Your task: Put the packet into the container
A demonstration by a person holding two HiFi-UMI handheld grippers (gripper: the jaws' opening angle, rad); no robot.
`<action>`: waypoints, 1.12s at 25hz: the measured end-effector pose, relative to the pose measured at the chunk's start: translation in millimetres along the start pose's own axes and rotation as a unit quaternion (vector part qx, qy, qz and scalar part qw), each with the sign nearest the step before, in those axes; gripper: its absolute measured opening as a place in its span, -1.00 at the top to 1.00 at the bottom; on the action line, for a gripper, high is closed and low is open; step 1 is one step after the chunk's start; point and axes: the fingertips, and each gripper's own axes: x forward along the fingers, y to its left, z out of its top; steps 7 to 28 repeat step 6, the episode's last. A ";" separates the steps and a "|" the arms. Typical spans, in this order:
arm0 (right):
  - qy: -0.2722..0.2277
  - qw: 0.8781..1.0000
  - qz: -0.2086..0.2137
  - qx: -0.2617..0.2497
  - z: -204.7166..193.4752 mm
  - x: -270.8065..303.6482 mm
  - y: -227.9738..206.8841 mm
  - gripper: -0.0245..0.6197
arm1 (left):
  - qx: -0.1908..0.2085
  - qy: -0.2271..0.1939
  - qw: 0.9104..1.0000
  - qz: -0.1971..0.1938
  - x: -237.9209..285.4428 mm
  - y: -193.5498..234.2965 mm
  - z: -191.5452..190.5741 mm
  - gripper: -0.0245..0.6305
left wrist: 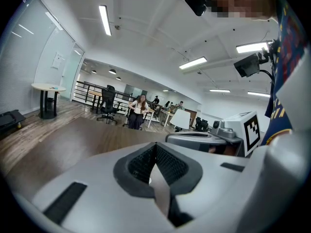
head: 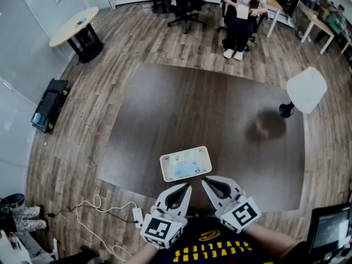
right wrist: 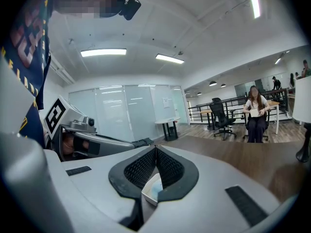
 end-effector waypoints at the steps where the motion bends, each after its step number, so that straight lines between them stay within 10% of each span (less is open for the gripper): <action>1: 0.002 1.000 0.004 -0.003 -4.4 5.0 0.3 0.90 | -0.001 0.003 1.000 0.006 -0.1 5.4 -0.8 0.93; 6: 0.002 0.998 0.069 0.008 -20.9 57.1 31.8 0.90 | -0.004 0.008 0.997 0.083 -30.4 55.5 -7.2 0.93; 28: 0.002 0.998 0.069 0.008 -20.9 57.1 31.8 0.90 | -0.004 0.008 0.997 0.083 -30.4 55.5 -7.2 0.93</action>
